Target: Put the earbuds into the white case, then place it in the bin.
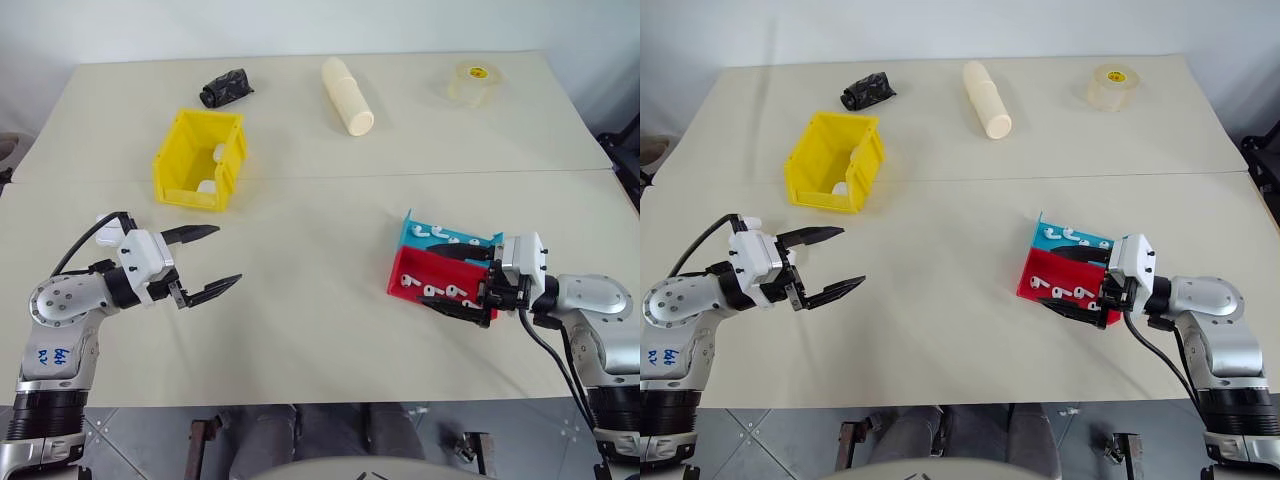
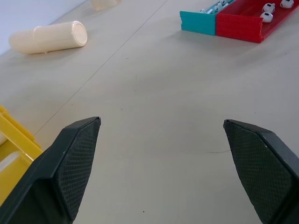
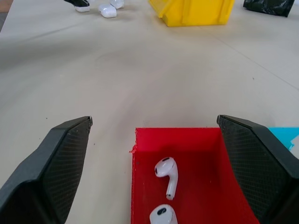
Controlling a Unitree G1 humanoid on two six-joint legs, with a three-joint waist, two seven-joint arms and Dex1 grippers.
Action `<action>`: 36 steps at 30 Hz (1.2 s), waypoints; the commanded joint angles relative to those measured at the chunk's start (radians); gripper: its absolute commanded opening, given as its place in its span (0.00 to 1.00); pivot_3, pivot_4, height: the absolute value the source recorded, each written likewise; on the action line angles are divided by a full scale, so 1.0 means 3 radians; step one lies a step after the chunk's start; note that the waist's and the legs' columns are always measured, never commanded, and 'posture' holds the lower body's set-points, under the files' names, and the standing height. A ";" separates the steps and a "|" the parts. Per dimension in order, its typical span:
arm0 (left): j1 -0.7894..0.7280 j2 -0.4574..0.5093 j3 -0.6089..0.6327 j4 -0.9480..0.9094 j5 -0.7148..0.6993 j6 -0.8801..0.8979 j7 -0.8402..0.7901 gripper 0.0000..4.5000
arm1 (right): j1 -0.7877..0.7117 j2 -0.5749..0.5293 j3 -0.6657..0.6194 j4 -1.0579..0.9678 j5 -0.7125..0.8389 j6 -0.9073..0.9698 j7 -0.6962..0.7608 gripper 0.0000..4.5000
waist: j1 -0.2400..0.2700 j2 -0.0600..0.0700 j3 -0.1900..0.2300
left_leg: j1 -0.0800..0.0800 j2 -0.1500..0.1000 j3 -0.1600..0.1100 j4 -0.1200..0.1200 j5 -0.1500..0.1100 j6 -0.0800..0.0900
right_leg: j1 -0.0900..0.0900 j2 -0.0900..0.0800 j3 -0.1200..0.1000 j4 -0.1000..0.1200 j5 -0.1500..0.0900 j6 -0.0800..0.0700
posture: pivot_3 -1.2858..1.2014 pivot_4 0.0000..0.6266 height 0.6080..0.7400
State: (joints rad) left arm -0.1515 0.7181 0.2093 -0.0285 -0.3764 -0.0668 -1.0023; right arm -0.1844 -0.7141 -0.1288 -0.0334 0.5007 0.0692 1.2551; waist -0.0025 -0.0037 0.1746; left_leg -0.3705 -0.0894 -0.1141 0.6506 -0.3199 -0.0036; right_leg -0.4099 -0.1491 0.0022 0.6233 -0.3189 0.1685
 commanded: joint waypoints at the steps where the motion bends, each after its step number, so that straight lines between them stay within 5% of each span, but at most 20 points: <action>1: 0.0161 0.0010 0.0136 -0.0181 0.0000 -0.0029 0.0105 1.00 | -0.0026 0.0066 -0.0016 -0.0006 0.0034 -0.0120 0.0040 1.00 | -0.0004 0.0000 0.0000 | 0.0000 -0.0001 0.0000 0.0000 0.0000 0.0000 | 0.0000 -0.0001 0.0000 0.0000 0.0000 0.0000 | 0.52 0.24 1.00; 13: 0.1328 -0.0646 0.1008 -0.1413 0.0006 0.0917 0.1720 1.00 | -0.0158 0.0695 0.0335 -0.0211 -0.0082 -0.0594 -0.0079 1.00 | 0.0005 -0.0001 0.0001 | 0.0001 0.0002 0.0000 0.0001 -0.0004 0.0002 | 0.0001 0.0001 0.0002 -0.0002 0.0000 0.0000 | 0.52 0.24 1.00; 20: 0.1867 -0.1105 0.1312 -0.1911 0.0032 0.1715 0.2529 1.00 | -0.0155 0.0726 0.0413 -0.0180 0.0013 -0.0746 0.0110 1.00 | 0.0025 -0.0004 0.0000 | 0.0001 -0.0001 -0.0001 0.0007 -0.0007 0.0005 | 0.0005 0.0000 0.0003 -0.0003 0.0000 0.0000 | 0.52 0.24 1.00; 28: 0.1555 -0.1095 0.1458 -0.2211 -0.0459 0.2895 0.2980 1.00 | -0.0176 0.0575 0.0367 -0.0126 0.0104 -0.0546 0.0220 1.00 | 0.0038 -0.0006 -0.0001 | 0.0001 0.0000 -0.0002 0.0010 -0.0008 0.0005 | 0.0005 0.0001 0.0003 -0.0002 0.0000 -0.0001 | 0.52 0.24 1.00; 36: 0.0737 -0.0598 0.1700 -0.2201 -0.0649 0.4625 0.3389 1.00 | -0.0165 0.0512 0.0358 -0.0176 0.0135 -0.0382 0.0196 1.00 | 0.0019 -0.0006 -0.0001 | 0.0002 -0.0001 -0.0001 0.0013 -0.0011 0.0002 | 0.0002 0.0002 0.0005 0.0006 -0.0001 -0.0002 | 0.52 0.24 1.00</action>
State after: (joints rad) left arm 0.0835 0.5098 0.6736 -0.6677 -0.5771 1.2107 -0.0109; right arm -0.2284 -0.5472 -0.0048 -0.0529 0.5205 -0.0497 1.3147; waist 0.0032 -0.0055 0.1742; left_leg -0.3701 -0.0894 -0.1144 0.6542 -0.3232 -0.0030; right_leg -0.4094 -0.1484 0.0037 0.6261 -0.3192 0.1680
